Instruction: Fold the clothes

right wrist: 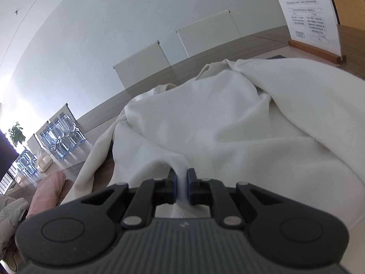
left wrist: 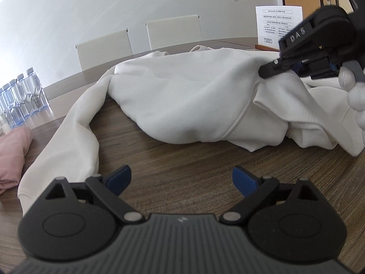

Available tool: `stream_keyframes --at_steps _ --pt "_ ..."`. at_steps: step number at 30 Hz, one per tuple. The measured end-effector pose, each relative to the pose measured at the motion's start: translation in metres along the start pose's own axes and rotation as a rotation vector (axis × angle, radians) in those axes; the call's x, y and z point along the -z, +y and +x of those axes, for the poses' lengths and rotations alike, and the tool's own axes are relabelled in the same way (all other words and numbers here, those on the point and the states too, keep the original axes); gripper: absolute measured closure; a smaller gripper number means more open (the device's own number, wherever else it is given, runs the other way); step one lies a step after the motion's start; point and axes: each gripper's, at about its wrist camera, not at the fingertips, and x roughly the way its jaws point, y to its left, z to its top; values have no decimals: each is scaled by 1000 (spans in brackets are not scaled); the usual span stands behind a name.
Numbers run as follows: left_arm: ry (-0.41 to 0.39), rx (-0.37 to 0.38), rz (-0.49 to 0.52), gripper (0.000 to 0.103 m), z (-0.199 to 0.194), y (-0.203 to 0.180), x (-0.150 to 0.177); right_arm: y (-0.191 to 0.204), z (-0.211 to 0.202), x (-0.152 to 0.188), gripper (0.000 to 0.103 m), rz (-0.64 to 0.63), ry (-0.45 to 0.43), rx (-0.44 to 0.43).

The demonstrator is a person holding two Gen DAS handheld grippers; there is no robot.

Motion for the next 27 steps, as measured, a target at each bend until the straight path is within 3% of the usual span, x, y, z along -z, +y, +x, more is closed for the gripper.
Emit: stream_keyframes --at_steps 10,13,27 --pt "4 -26 -15 12 -1 0 -1 -3 21 -30 92 -19 -8 -62" --pt "5 -33 -19 18 -1 0 -1 -2 34 -48 91 -59 -6 -67" --pt "-4 -48 -39 21 -3 1 -3 -23 20 -59 77 -16 -27 -153"
